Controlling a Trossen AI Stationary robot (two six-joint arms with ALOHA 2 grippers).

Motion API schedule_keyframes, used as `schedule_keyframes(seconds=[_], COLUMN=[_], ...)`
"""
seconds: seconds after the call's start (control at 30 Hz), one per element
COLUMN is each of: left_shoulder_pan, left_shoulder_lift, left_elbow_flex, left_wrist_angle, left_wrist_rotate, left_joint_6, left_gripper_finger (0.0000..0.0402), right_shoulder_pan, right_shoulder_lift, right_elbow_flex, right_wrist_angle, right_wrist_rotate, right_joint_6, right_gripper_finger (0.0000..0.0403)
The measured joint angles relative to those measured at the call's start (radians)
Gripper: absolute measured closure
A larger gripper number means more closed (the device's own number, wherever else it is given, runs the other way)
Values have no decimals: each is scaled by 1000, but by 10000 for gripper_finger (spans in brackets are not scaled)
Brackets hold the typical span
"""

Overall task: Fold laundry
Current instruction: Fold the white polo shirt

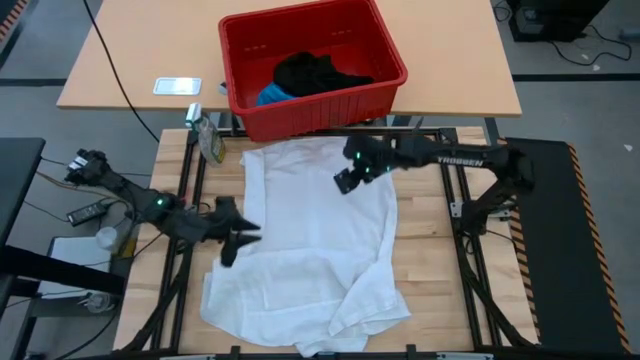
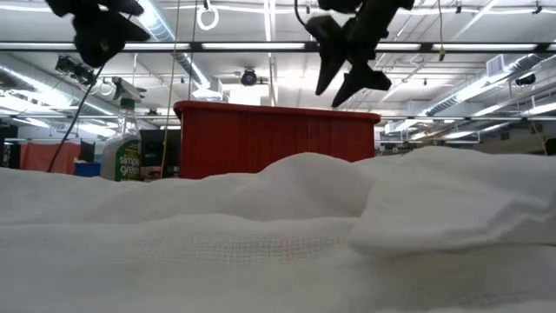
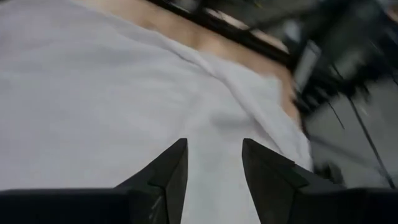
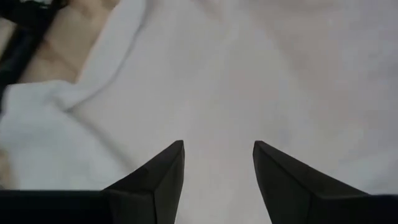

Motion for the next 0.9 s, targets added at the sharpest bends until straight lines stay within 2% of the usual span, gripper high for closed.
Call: schedule_keyframes(seconds=[0.13,0.3,0.5,0.67,0.9], left_shoulder_pan=[105,222,311,311,309], left_shoulder_lift=[1,1,1,1,1], left_elbow_flex=[7,7,7,7,7], left_wrist_angle=[20,72,144,158,158], left_wrist_rotate=[-29,-30,-31,-29,-26], left_joint_6=[-128,-235,-310,-303,-320], left_gripper_finger=[247,247,247,247,247], right_shoulder_pan=[-140,-306,-417,-460,-509], right_shoulder_lift=[3,12,13,14,13], right_elbow_flex=[0,-9,-62,-118,-143], right_wrist_angle=[36,122,177,267,240], right_wrist_rotate=[-52,-147,-159,-167,-92], right_joint_6=[-210,-395,-436,-384,-437], right_gripper_finger=[205,205,210,213,213])
